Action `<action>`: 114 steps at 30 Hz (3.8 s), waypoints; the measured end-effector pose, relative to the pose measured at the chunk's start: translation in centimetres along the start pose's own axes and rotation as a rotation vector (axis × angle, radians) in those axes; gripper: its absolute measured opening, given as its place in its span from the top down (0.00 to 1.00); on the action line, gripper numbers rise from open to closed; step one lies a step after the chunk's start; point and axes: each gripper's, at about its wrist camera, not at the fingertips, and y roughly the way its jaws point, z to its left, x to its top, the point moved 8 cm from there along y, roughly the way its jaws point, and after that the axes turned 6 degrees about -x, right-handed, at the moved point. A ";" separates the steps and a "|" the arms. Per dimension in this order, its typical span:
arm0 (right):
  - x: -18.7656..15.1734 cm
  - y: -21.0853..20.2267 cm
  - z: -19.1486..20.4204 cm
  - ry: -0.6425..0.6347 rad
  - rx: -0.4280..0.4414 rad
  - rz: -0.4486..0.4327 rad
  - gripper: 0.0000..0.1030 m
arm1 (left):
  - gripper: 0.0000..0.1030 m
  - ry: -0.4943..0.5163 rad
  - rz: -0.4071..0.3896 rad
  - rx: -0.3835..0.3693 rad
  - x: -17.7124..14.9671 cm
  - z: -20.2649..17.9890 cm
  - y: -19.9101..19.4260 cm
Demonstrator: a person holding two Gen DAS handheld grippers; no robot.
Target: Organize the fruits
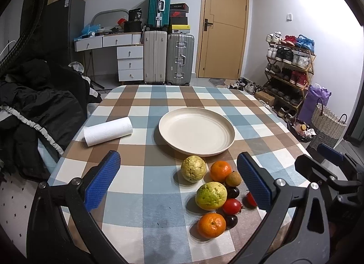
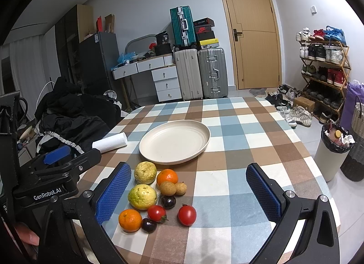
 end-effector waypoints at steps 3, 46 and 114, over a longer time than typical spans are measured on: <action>-0.1 0.0 0.3 0.000 0.000 -0.001 0.00 | 0.01 0.002 0.004 0.010 -0.1 0.1 -0.1; -1.0 0.3 0.5 -0.003 0.012 0.008 0.00 | 0.01 -0.003 0.015 0.008 -0.8 0.6 0.7; -1.2 11.9 -1.4 0.033 0.102 0.119 0.00 | 0.59 -0.284 0.510 -0.564 -4.6 1.7 22.7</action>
